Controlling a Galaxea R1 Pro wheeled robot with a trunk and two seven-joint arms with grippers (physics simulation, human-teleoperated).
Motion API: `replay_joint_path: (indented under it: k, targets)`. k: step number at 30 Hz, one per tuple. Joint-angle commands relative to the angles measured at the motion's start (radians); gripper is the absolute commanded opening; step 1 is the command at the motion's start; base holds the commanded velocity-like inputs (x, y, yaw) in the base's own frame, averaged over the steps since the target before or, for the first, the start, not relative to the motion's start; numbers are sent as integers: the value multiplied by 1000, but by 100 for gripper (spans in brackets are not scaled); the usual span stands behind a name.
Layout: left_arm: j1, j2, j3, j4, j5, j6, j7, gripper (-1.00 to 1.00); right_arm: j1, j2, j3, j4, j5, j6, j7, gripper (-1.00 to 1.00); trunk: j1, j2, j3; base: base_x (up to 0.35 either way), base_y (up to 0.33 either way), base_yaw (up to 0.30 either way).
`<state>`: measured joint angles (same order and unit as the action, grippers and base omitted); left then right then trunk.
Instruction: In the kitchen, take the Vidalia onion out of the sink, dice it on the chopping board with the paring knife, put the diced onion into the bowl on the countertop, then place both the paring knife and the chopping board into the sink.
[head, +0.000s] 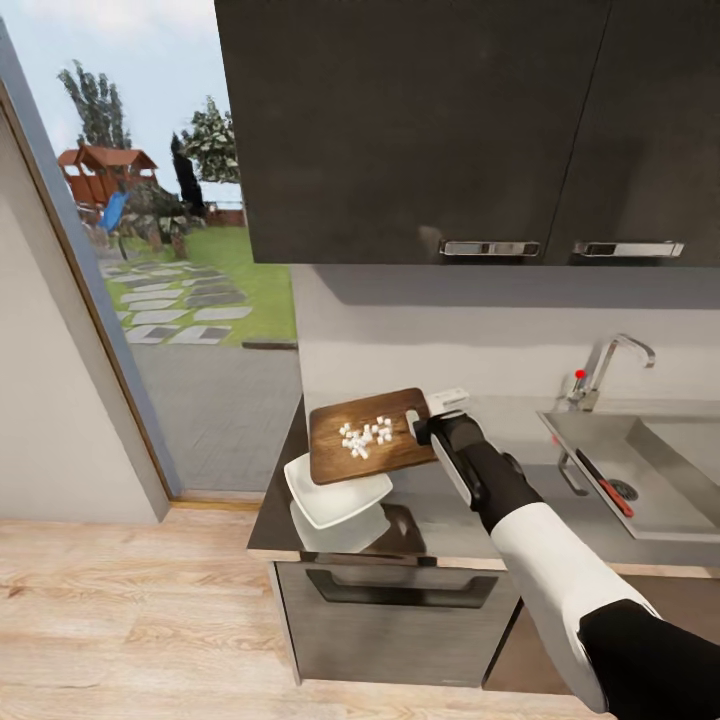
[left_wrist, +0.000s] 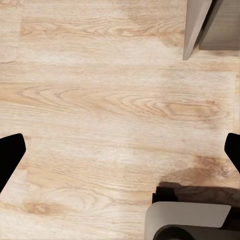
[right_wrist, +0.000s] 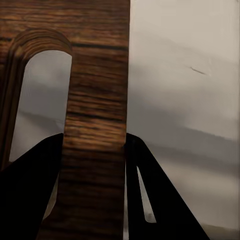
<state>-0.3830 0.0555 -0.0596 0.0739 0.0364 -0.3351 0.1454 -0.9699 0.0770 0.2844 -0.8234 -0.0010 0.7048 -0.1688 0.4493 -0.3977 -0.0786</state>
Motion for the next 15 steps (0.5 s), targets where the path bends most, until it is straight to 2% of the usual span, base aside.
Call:
replay_joint_path:
  k: [1, 15]
  targets:
    - [-2, 0, -6, 4, 4, -7, 2, 100, -1, 0, 3, -4, -1, 5, -5, -100, 1, -2, -2, 0, 0, 0]
    - [-2, 0, -6, 4, 4, -7, 2, 100, -1, 0, 2, -41, 2, 9, -7, -100, 1, -2, -2, 0, 0, 0]
